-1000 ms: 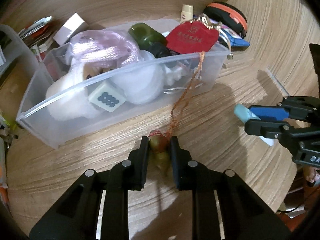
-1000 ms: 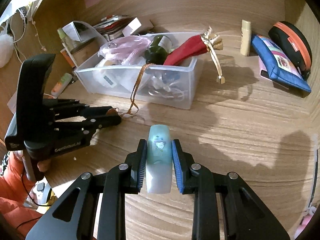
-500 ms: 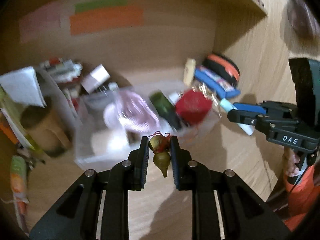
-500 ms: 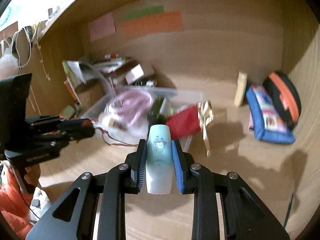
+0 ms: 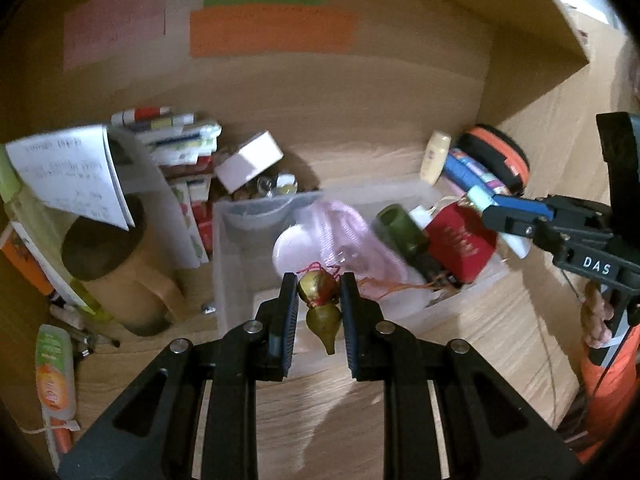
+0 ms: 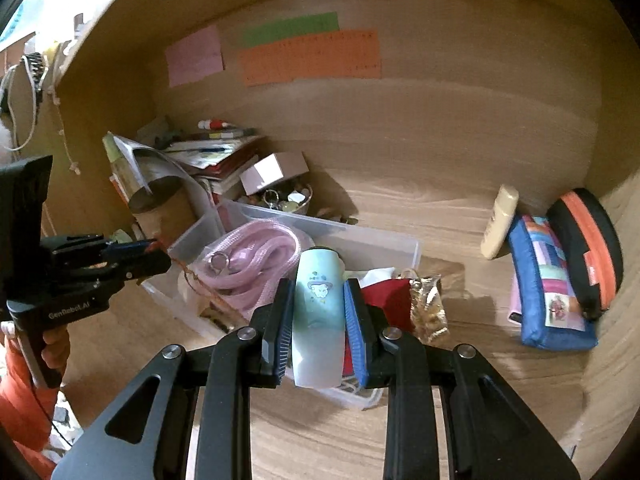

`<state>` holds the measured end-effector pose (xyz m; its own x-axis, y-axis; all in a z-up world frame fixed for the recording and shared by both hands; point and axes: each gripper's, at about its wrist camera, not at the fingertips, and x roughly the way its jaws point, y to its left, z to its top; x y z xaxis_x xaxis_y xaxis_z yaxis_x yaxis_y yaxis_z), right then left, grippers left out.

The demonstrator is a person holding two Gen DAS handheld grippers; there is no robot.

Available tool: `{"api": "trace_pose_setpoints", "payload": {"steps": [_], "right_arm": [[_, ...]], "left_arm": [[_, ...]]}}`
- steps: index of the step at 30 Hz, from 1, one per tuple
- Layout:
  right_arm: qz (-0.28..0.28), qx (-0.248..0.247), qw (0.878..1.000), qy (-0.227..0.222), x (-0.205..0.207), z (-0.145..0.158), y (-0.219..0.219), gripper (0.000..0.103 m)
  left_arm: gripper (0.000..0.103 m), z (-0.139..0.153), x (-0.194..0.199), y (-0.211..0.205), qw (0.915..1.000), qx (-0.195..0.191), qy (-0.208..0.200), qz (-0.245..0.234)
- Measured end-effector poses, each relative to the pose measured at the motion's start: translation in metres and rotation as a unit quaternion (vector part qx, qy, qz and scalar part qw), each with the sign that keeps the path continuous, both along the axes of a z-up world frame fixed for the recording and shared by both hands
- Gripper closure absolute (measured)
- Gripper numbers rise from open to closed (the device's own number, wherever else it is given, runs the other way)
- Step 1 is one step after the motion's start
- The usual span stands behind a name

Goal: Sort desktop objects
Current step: 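Carry the gourd charm into the box with the left tool while the right tool carries the tube, then open both tools to release the gourd charm and blue tube in the box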

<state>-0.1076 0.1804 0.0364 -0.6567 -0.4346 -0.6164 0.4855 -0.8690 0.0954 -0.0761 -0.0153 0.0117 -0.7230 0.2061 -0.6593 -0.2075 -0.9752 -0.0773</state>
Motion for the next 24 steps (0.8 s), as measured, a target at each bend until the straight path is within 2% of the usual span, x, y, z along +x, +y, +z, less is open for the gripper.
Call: {"api": "trace_pose_setpoints", "payload": {"steps": [6,14,20,23,24], "right_arm": [[0.001,0.009,1.0,-0.025,-0.014,-0.018,-0.009,0.08],[0.002,0.027,0.998,-0.049,-0.022,-0.035,-0.015,0.08],[0.006,0.045,0.998,-0.054,-0.023,-0.042,-0.02,0.08],[0.003,0.057,0.997,-0.057,-0.023,-0.045,-0.022,0.079],[0.003,0.059,0.997,-0.057,-0.023,-0.045,-0.022,0.075]], "left_arm": [[0.083,-0.017,-0.012,-0.003,0.9998,-0.006,-0.018,0.004],[0.082,-0.023,-0.021,-0.003,0.9996,-0.012,-0.025,0.0],[0.071,-0.023,-0.018,-0.002,0.9996,-0.014,-0.024,0.0],[0.057,-0.022,-0.014,-0.002,0.9996,-0.017,-0.021,0.005],[0.052,-0.02,-0.011,-0.002,0.9997,-0.015,-0.017,0.005]]}}
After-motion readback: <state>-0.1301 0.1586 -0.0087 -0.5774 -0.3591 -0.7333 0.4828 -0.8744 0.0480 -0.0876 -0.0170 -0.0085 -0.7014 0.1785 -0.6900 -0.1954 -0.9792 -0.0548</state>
